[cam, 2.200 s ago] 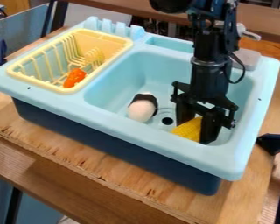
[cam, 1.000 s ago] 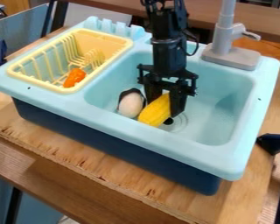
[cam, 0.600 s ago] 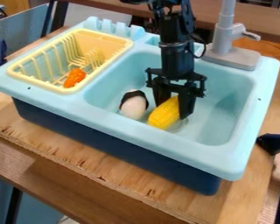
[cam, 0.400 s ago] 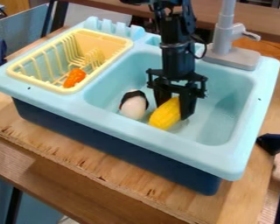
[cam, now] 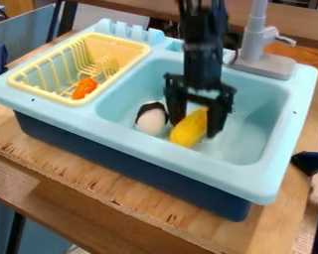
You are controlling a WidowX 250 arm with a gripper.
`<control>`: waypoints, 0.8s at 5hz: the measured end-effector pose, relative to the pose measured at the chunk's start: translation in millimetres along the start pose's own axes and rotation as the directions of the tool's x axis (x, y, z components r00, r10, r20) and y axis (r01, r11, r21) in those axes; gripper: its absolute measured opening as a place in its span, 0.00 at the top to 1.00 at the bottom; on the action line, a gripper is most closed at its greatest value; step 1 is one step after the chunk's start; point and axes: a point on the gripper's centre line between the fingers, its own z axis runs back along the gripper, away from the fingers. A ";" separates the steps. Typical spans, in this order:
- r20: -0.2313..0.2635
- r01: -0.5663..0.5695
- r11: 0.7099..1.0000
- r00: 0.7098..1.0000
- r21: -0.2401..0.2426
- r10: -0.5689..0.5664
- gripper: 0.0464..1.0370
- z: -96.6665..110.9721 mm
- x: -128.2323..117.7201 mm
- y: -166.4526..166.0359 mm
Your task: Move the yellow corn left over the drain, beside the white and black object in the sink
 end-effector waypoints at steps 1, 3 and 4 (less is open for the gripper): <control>0.099 -0.012 0.999 0.995 0.039 0.008 0.04 44.7 -5.7 -1.8; 0.059 -0.011 0.997 0.998 0.079 0.007 0.04 79.8 -30.7 -8.6; -0.068 -0.029 0.999 0.997 -0.017 0.027 0.04 80.5 -56.0 -13.4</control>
